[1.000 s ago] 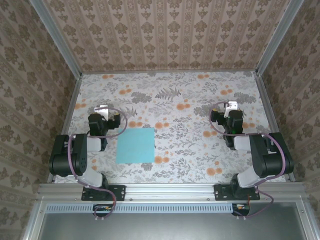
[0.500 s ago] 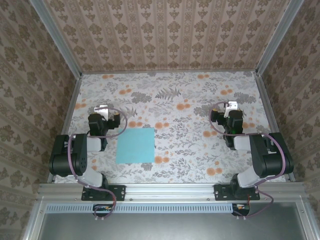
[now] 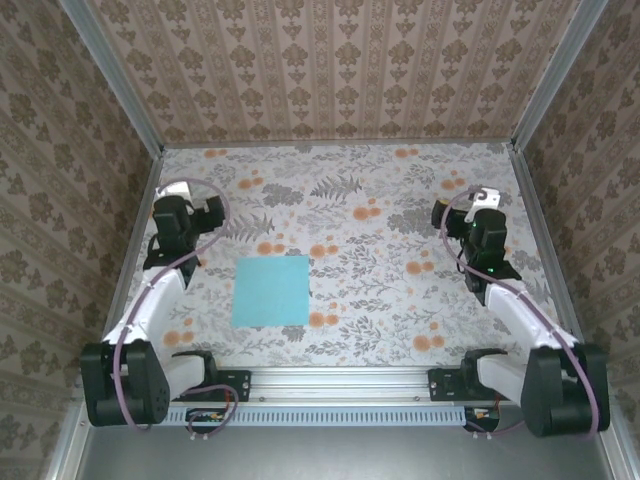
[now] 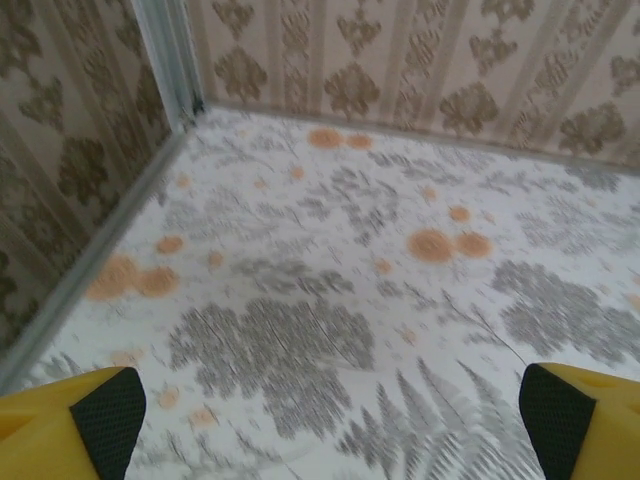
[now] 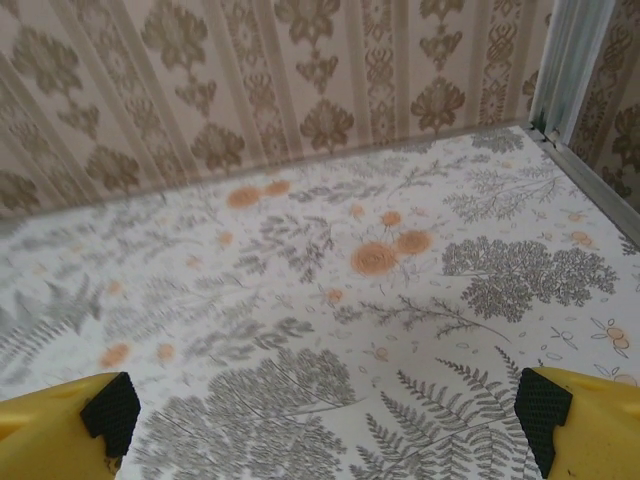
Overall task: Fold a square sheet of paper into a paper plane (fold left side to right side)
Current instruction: Move the square sheet of paper to the center of the table.
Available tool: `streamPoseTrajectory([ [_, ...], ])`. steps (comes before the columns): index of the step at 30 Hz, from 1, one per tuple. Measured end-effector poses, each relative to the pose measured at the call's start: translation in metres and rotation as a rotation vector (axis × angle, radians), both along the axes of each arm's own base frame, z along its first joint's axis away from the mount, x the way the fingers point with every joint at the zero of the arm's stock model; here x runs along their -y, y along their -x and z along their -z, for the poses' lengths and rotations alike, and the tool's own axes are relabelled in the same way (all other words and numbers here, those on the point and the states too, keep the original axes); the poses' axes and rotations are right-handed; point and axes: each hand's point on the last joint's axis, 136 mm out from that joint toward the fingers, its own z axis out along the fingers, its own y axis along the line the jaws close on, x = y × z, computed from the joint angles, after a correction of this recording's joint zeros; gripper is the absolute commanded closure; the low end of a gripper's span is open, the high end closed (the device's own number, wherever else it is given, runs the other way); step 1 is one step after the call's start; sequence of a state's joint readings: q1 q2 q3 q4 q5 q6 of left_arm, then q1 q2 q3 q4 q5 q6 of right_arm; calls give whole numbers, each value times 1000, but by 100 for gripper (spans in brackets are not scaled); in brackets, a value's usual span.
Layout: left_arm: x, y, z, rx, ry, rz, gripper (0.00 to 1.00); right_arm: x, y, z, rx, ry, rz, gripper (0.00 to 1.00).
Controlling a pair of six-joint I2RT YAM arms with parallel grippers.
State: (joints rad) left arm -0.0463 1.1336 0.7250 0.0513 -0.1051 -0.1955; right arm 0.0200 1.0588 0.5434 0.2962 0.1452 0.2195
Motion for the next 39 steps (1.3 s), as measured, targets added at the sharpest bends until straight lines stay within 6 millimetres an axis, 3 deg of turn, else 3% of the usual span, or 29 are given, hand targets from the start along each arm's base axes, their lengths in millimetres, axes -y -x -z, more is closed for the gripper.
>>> streamPoseTrajectory([
  [5, 59, 34, 27, -220, 99, 144, 20, -12, 22, -26, -25, -135, -10, 0],
  [7, 87, 55, 44, -322, 112, 220, 27, -18, 28, -28, -59, -167, -24, 0],
  [10, 120, 89, 65, -462, 117, 322, 44, -28, 36, -24, -122, -199, -52, 0],
  [15, 152, 129, 90, -622, 132, 414, 76, -46, 49, -9, -208, -228, -96, 0],
  [21, 174, 157, 127, -782, 127, 470, 100, -60, 56, -8, -225, -239, -134, 0],
  [35, 190, 161, 187, -942, 74, 481, 100, -76, 62, -7, -238, -234, -169, 0],
  [39, 202, 154, 188, -936, 69, 500, 100, -77, 63, -6, -242, -229, -169, 0],
])
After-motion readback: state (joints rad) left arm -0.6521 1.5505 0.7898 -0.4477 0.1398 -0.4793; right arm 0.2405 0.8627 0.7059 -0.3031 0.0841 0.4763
